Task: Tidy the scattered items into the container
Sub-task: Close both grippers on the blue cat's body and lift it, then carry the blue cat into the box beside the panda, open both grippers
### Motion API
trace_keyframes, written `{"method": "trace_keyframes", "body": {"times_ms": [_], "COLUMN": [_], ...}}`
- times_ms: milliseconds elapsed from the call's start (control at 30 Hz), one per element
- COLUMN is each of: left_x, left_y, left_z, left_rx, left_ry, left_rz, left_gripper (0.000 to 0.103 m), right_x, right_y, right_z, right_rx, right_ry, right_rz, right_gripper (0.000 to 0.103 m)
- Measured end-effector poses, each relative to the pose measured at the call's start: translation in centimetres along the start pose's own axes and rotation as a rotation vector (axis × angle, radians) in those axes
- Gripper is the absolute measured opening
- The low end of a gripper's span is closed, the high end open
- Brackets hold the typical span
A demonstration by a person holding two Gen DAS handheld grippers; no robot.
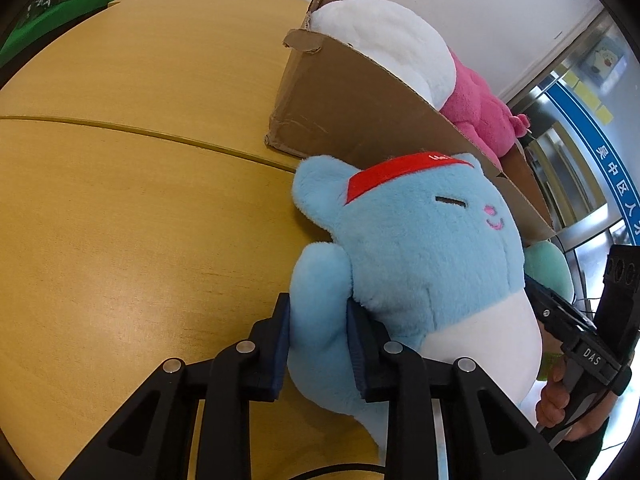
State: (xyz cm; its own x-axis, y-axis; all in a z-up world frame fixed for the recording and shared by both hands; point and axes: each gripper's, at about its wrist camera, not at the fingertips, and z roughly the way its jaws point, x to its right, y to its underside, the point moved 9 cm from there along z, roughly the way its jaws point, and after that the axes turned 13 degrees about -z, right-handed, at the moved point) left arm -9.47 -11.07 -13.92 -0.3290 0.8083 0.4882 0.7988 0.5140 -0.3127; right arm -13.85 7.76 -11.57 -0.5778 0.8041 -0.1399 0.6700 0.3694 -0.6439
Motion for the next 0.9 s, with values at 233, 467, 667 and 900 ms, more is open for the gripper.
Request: {"method": "trace_keyframes", "body": {"times_ms": [233,467,667,900], "left_x": [-0.2,-0.4,-0.1,-0.2], "left_y": [0.0,0.1,0.0,0.5], "left_z": [-0.2,-0.2,-0.1,-0.9], "left_rx": [0.022,0.013,0.011,0.015], "left_ry": [-0.025,-0.023,-0.018,-0.003], "left_rz": [0.027,0.032,0.031,0.032], "left_gripper": [0.026,0.026,0.026,0.025], "right_x": [-0.6,0.1,-1.4,-2.6], "right_y": [0.5,0.4,-0.2,-0.4], "right_z": [1.4,1.9,3.6,2.8], "right_rx": [-0.035,-0.035,-0.099,-0.055], "right_ry": [-0.100,-0.183,-0.170,-0.169], "right_rz": [0.055,0.152,0.082,0.027], "right_gripper": [0.045,0.052,0.061,0.027]}}
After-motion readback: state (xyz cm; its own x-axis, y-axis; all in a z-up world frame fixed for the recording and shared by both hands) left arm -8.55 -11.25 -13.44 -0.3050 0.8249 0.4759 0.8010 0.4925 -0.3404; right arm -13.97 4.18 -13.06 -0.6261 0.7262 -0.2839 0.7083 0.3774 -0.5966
